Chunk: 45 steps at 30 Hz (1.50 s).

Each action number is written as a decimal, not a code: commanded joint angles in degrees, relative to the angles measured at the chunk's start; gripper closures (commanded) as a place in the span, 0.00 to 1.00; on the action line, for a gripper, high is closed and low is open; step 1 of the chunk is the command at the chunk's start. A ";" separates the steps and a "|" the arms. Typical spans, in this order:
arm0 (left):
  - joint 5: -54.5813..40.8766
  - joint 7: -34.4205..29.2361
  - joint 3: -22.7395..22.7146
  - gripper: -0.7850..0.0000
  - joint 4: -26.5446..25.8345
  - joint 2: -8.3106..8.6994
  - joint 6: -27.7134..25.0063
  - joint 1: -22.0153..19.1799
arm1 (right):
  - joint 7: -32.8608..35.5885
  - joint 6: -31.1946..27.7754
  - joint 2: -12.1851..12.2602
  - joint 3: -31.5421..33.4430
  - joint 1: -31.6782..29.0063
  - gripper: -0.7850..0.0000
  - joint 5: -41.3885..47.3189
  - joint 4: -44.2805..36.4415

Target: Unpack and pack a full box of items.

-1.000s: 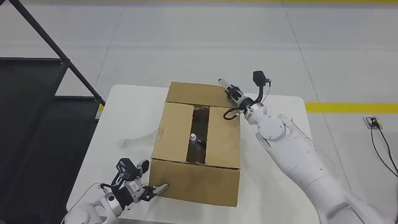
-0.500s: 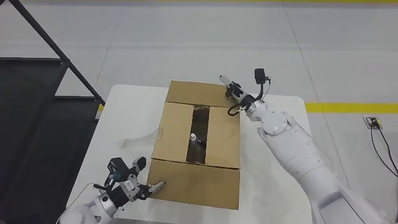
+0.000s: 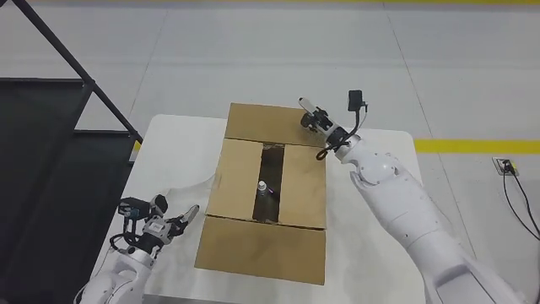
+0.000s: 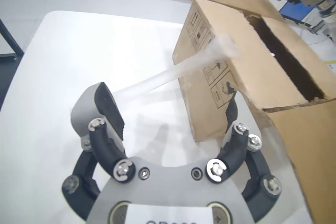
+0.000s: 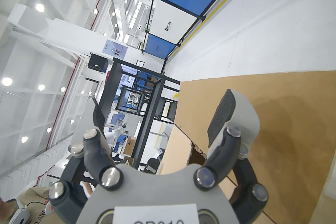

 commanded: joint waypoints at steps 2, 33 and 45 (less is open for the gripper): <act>0.89 0.36 1.81 0.00 1.74 -0.35 1.50 -1.55 | 6.73 0.40 0.18 -0.33 -1.72 0.00 -0.25 -3.11; 5.50 3.51 4.72 0.00 0.80 -1.26 2.35 -1.48 | 35.47 8.05 -7.38 -5.25 4.13 0.00 7.84 7.29; 7.07 7.94 -1.83 0.00 -9.25 -0.29 -3.94 6.86 | 43.54 4.51 -9.27 -1.04 6.00 0.00 18.70 11.54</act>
